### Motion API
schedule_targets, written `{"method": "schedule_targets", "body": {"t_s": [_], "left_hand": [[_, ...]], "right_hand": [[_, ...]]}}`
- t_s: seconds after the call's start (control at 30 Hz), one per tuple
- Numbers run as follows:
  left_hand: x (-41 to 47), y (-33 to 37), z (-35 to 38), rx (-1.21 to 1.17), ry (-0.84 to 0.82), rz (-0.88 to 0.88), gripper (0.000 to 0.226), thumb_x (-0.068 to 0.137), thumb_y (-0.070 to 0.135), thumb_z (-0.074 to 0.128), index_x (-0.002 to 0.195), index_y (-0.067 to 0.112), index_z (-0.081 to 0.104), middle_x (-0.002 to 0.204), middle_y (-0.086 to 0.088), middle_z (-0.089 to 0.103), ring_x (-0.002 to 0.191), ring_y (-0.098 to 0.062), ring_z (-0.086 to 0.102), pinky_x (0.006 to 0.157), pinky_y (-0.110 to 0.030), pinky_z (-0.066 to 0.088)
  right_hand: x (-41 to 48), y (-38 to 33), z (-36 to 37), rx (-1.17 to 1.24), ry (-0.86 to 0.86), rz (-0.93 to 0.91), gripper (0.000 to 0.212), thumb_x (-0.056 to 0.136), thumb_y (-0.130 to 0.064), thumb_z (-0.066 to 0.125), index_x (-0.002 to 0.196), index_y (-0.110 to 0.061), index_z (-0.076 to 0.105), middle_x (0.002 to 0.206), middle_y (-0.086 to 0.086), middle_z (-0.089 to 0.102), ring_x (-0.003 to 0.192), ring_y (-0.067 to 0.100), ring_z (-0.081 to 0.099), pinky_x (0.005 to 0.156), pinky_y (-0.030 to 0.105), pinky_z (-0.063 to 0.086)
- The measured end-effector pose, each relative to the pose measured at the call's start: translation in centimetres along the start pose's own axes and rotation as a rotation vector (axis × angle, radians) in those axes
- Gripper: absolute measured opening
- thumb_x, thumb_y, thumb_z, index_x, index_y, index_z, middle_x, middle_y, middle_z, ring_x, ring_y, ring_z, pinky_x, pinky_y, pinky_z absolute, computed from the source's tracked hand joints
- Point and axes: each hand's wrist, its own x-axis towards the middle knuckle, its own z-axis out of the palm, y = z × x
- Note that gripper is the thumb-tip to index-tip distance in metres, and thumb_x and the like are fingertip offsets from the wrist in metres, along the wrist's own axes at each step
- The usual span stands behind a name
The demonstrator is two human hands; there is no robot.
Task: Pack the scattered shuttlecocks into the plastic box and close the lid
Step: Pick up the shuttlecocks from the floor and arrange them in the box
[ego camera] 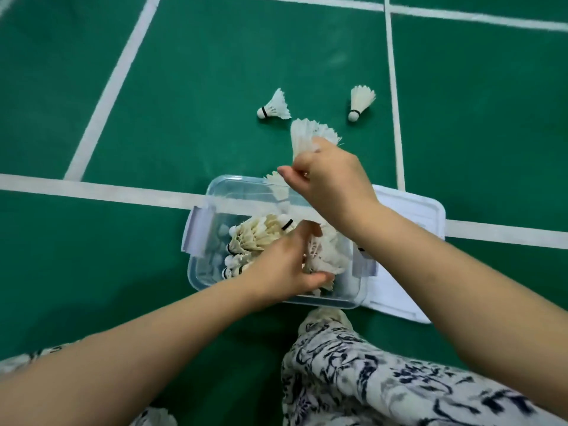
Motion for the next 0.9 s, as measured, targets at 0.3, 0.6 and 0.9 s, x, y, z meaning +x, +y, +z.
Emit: {"method": "schedule_targets", "body": {"t_s": [0.3, 0.6, 0.9], "left_hand": [[0.5, -1.9, -0.1, 0.021, 0.053, -0.056, 0.057, 0.075, 0.03, 0.072, 0.118, 0.017, 0.038, 0.101, 0.007, 0.045, 0.086, -0.012, 0.047, 0.073, -0.02, 0.033], [0.5, -2.0, 0.2, -0.005, 0.09, -0.067, 0.054, 0.075, 0.031, 0.072, 0.115, 0.02, 0.037, 0.105, 0.007, 0.047, 0.081, -0.017, 0.053, 0.068, -0.025, 0.037], [0.4, -0.7, 0.4, -0.063, 0.148, -0.039, 0.054, 0.074, 0.028, 0.073, 0.113, 0.018, 0.036, 0.102, 0.003, 0.049, 0.078, -0.015, 0.052, 0.071, -0.023, 0.038]], "right_hand": [[-0.3, 2.5, 1.8, 0.161, 0.021, 0.092, 0.041, 0.092, -0.039, 0.05, 0.07, -0.007, 0.066, 0.072, 0.006, 0.056, 0.078, 0.026, 0.055, 0.067, 0.034, 0.036], [-0.5, 4.8, 0.8, 0.207, 0.15, 0.197, 0.041, 0.09, -0.038, 0.052, 0.068, -0.007, 0.069, 0.075, 0.013, 0.068, 0.081, 0.021, 0.055, 0.078, 0.035, 0.039], [-0.9, 4.8, 0.5, 0.173, 0.101, 0.214, 0.041, 0.09, -0.039, 0.053, 0.07, -0.007, 0.07, 0.075, 0.014, 0.066, 0.083, 0.021, 0.054, 0.077, 0.038, 0.04]]}}
